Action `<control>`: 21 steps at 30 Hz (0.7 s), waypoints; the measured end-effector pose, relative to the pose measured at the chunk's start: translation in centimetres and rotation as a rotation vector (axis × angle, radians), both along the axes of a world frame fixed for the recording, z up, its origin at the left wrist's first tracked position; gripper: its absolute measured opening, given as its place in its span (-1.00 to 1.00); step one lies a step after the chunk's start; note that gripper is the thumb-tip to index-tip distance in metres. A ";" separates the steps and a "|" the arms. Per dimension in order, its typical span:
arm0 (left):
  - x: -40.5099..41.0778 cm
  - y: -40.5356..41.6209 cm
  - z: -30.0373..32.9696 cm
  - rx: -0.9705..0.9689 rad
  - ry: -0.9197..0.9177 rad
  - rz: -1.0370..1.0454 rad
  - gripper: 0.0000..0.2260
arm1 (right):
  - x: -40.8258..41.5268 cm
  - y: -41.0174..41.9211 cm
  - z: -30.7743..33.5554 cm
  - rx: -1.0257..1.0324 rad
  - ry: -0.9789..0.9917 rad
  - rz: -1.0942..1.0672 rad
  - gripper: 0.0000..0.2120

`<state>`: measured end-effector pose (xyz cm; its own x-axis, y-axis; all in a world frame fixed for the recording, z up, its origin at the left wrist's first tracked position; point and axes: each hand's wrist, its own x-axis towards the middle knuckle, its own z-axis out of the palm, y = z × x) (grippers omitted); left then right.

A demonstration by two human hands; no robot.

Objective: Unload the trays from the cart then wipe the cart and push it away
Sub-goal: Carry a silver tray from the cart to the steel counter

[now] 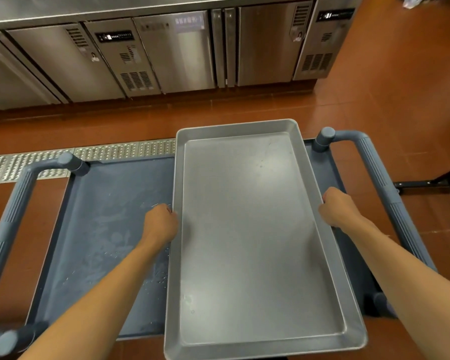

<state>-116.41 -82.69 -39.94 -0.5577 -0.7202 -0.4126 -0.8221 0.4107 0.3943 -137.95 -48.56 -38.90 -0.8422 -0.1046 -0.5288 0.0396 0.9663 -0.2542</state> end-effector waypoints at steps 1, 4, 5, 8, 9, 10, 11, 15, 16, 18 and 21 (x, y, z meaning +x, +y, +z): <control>-0.1 0.0 0.4 -0.011 -0.004 -0.005 -0.65 | -0.1 -0.1 0.3 0.007 0.001 0.003 -0.92; -0.6 -0.3 2.3 -0.045 -0.032 -0.030 -0.69 | -0.6 -0.7 2.1 0.023 0.001 0.016 -0.76; -0.9 -0.6 3.1 -0.058 -0.049 -0.037 -0.73 | -0.8 -0.9 3.0 0.034 -0.006 0.026 -0.73; -1.8 -1.6 6.4 -0.076 -0.088 -0.072 -0.72 | -1.3 -1.7 6.4 0.111 -0.044 0.071 -0.66; -2.1 -1.8 7.8 -0.078 -0.083 -0.077 -0.66 | -1.5 -1.9 7.6 0.122 -0.044 0.088 -0.66; -2.5 -2.1 9.3 -0.079 -0.078 -0.092 -0.63 | -1.8 -2.0 8.8 0.110 -0.037 0.107 -0.69; -2.8 -2.3 11.0 -0.097 -0.072 -0.114 -0.61 | -2.2 -2.0 10.1 0.084 -0.024 0.121 -0.74; -3.9 -2.5 18.2 -0.161 0.002 -0.098 -0.70 | -3.1 -2.1 16.9 -0.047 0.036 0.169 -0.91; -4.1 -2.4 20.1 -0.174 0.027 -0.082 -0.75 | -3.3 -2.1 18.7 -0.074 0.051 0.180 -0.92; -4.4 -2.3 23.8 -0.204 0.074 -0.075 -0.79 | -3.8 -2.0 22.2 -0.115 0.083 0.190 -0.94; -4.8 -2.6 29.1 -0.244 0.129 -0.070 -0.78 | -4.3 -1.8 27.9 -0.174 0.137 0.187 -0.92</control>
